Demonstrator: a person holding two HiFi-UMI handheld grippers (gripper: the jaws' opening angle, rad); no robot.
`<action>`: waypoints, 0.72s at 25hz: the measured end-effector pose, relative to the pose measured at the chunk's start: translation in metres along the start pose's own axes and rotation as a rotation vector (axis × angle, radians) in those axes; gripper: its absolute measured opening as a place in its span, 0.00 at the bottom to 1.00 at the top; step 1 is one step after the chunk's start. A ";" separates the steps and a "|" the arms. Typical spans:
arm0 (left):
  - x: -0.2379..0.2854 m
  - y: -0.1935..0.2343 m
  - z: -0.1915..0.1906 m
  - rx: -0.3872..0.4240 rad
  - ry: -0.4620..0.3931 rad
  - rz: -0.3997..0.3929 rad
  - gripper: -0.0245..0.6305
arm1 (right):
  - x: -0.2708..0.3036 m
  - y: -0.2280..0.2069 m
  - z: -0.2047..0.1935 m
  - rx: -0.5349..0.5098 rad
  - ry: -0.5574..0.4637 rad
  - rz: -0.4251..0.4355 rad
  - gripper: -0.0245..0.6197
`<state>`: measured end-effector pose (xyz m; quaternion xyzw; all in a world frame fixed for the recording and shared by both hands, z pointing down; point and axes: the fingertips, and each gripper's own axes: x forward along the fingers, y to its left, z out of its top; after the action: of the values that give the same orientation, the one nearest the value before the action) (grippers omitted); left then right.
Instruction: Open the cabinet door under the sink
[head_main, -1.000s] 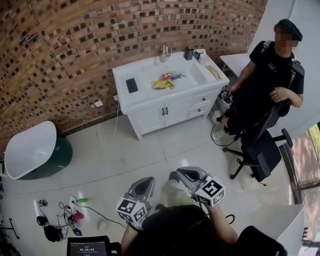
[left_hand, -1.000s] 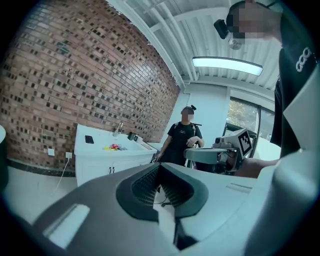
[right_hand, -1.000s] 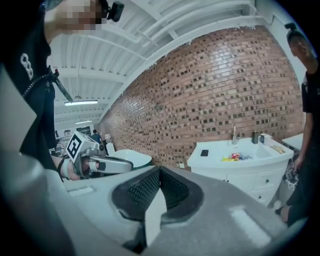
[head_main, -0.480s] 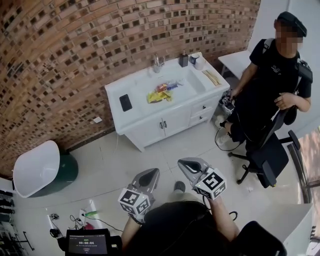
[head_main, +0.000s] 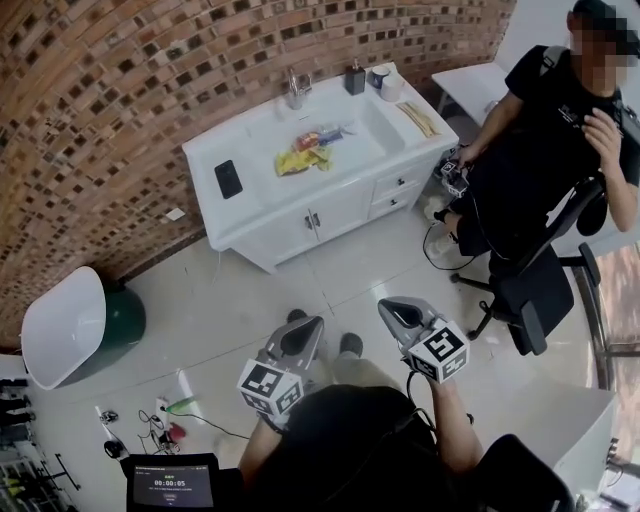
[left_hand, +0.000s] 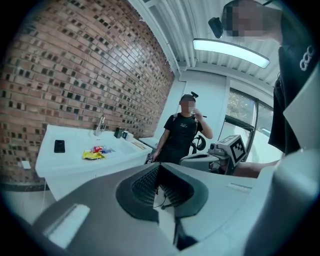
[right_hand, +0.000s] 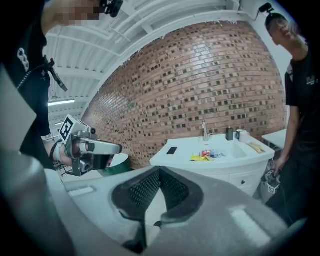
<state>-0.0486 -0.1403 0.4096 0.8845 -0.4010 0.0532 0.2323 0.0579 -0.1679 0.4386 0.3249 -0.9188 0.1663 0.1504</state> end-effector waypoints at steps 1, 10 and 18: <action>0.002 0.008 -0.003 -0.011 0.005 0.010 0.06 | 0.008 -0.001 0.001 -0.006 0.007 0.010 0.02; 0.009 0.057 -0.014 -0.066 0.000 0.056 0.06 | 0.088 -0.007 -0.011 -0.038 0.097 0.062 0.02; 0.015 0.090 -0.042 -0.108 0.034 0.041 0.06 | 0.174 -0.044 -0.028 -0.022 0.112 -0.033 0.02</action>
<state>-0.1009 -0.1834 0.4843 0.8612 -0.4174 0.0511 0.2854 -0.0385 -0.2842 0.5403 0.3286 -0.9052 0.1714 0.2079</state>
